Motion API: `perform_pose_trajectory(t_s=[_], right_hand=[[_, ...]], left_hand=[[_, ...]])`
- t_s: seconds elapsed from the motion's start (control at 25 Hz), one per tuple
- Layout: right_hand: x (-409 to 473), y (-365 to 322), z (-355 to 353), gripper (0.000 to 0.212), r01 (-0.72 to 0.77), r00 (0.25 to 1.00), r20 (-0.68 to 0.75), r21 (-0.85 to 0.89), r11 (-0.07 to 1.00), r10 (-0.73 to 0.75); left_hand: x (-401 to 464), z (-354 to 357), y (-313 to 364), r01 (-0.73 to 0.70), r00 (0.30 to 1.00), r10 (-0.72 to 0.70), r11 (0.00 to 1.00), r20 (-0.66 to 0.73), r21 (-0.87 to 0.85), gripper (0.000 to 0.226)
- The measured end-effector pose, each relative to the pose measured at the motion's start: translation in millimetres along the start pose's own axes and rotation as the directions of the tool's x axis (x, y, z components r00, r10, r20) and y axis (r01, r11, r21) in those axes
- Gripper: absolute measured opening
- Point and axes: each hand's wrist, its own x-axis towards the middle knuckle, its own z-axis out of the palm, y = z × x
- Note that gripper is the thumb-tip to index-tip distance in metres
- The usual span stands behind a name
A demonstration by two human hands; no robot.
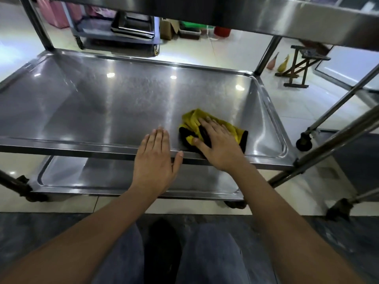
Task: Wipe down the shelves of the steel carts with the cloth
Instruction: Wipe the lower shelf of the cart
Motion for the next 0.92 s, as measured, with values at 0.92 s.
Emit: perform_pose_trajectory(t_s=[0.92], right_hand=[[40,-38,13,0.079,-0.122,0.991,-0.056,-0.069,0.990,0.119]], left_hand=[[-68,-23,-254,0.502,0.847,-0.514,0.857,-0.136,-0.114,0.084]])
